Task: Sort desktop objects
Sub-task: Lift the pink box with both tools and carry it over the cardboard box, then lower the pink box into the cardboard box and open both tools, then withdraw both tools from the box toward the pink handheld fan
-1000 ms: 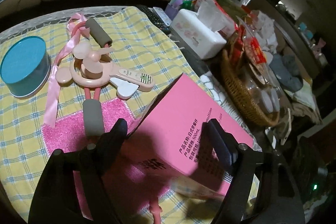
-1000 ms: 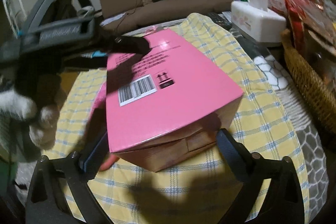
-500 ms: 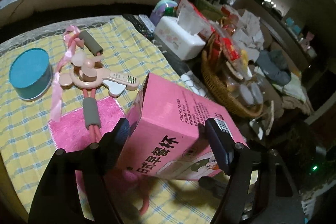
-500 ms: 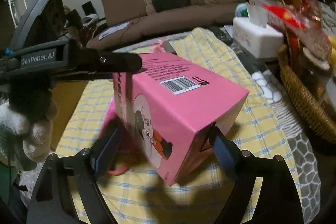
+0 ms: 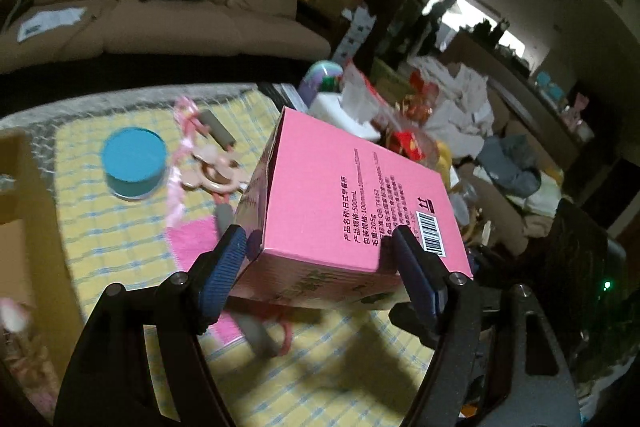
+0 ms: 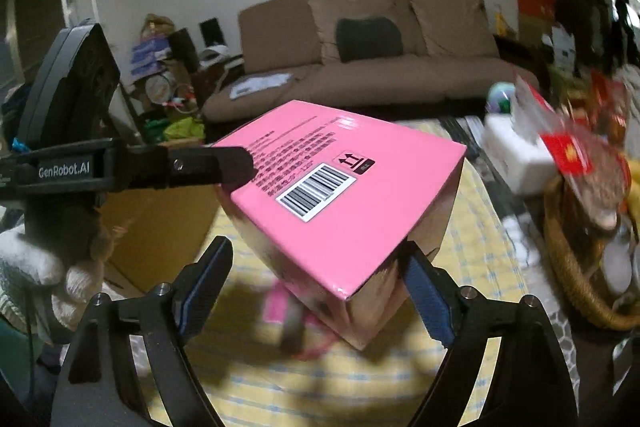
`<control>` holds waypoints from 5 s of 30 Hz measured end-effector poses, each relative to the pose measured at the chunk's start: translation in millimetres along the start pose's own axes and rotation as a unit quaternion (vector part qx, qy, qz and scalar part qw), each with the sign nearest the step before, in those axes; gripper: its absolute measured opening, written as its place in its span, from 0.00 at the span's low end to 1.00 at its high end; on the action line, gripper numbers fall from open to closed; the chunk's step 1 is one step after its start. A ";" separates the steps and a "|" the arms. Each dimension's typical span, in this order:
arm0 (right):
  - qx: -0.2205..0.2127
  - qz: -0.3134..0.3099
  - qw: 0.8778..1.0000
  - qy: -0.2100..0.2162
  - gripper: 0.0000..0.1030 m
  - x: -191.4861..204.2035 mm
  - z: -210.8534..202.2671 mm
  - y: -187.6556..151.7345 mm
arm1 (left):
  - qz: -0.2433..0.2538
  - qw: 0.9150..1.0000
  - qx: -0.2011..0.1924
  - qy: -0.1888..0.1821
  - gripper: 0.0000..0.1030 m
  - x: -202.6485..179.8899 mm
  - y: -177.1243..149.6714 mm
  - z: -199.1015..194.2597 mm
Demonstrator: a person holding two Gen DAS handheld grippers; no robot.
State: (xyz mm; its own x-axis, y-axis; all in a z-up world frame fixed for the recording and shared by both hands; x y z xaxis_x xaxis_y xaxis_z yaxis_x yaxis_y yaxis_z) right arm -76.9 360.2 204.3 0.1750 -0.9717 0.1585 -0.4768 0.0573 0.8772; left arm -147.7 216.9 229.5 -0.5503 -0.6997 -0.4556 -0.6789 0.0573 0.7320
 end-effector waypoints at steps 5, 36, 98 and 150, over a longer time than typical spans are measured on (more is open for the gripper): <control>-0.012 -0.024 0.999 0.035 0.85 54.8 4.5 33.0 | -0.009 0.999 -0.026 0.020 0.70 27.6 17.0 -61.4; 0.076 -0.086 0.972 0.206 0.87 275.0 237.7 68.8 | -0.138 0.979 -0.072 0.134 0.69 309.6 28.4 -156.0; 0.139 -0.177 0.966 0.128 1.00 292.1 183.5 -2.7 | -0.124 0.972 -0.032 0.198 0.96 247.9 -50.2 -201.0; 0.096 0.014 0.995 0.004 1.00 54.6 25.2 -52.1 | 0.006 0.997 0.036 0.064 1.00 21.3 -135.4 -102.0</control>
State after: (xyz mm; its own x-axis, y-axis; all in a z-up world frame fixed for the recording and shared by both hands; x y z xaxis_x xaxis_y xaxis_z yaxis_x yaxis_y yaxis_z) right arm -64.2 298.4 155.8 0.1659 -0.9686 0.1853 -0.6379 0.0379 0.7692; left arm -17.9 121.6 172.3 -0.4958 -0.7833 -0.3750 -0.7080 0.1144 0.6969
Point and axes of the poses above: each gripper's, at about its wrist camera, not at the fingertips, and z roughly the way its jaws point, x to its left, y to its top, the point moved 4 cm from there along z, roughly the way its jaws point, and after that the axes turned 8 degrees about -x, right-handed, at the moved point
